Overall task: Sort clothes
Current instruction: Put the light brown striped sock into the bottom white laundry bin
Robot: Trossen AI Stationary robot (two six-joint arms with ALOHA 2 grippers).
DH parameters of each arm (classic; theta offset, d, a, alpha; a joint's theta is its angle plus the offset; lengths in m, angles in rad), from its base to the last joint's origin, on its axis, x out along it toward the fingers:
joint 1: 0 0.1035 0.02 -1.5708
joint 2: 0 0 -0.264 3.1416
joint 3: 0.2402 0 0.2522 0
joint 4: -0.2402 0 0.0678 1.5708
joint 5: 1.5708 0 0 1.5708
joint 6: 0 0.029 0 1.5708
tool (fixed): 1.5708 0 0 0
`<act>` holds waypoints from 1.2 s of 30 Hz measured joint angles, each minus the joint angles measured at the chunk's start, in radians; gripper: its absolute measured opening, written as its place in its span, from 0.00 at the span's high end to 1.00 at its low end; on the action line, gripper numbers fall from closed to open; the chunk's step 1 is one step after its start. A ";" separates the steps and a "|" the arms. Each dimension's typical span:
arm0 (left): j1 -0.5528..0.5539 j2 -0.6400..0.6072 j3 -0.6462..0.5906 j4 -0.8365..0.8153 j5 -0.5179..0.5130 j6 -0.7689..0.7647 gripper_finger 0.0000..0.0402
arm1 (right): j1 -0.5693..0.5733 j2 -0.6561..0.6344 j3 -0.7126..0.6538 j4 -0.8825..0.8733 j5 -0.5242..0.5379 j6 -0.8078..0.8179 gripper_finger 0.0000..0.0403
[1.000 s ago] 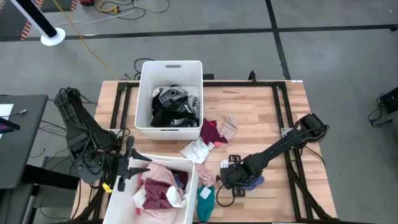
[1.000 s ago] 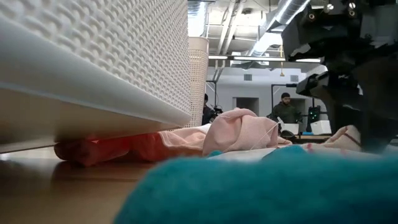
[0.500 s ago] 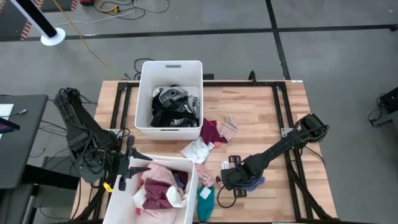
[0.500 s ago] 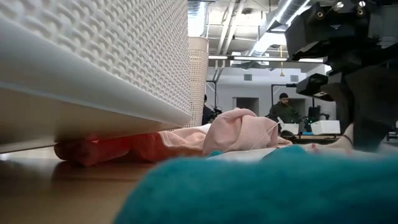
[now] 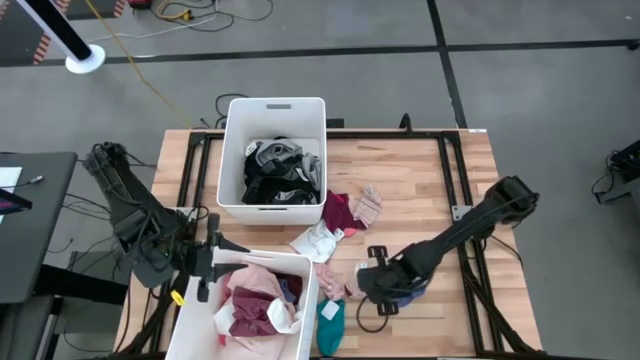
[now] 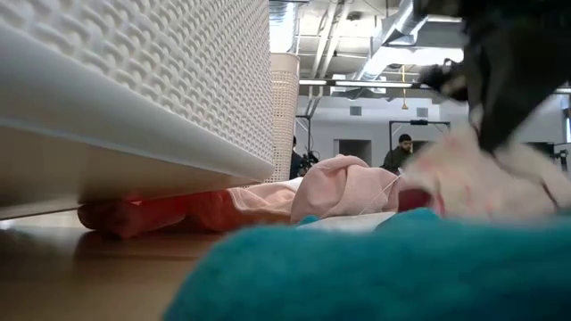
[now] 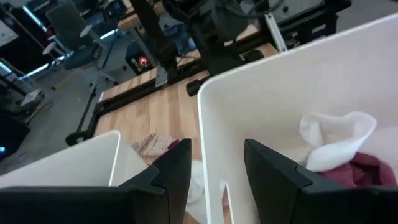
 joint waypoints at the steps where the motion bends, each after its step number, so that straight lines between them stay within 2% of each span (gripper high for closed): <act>1: 0.007 0.000 0.000 0.020 0.016 0.023 0.65 | 0.007 -0.024 0.000 0.000 0.026 -0.005 0.99; 9: 0.107 0.002 0.000 0.217 0.147 0.227 0.65 | 0.058 -0.214 0.001 0.013 0.264 -0.060 0.99; 14: 0.199 0.049 0.000 0.330 0.260 0.330 0.65 | 0.090 -0.300 0.001 0.068 0.384 -0.141 0.99; 24: 0.357 0.191 0.000 0.539 0.376 0.449 0.62 | 0.112 -0.358 0.001 0.216 0.477 -0.359 0.99; 31: 0.444 0.265 0.000 0.692 0.556 0.432 0.48 | 0.101 -0.358 0.001 0.243 0.496 -0.446 0.99; 36: 0.495 0.326 0.032 0.702 0.622 0.352 0.38 | 0.096 -0.358 0.001 0.285 0.521 -0.517 0.99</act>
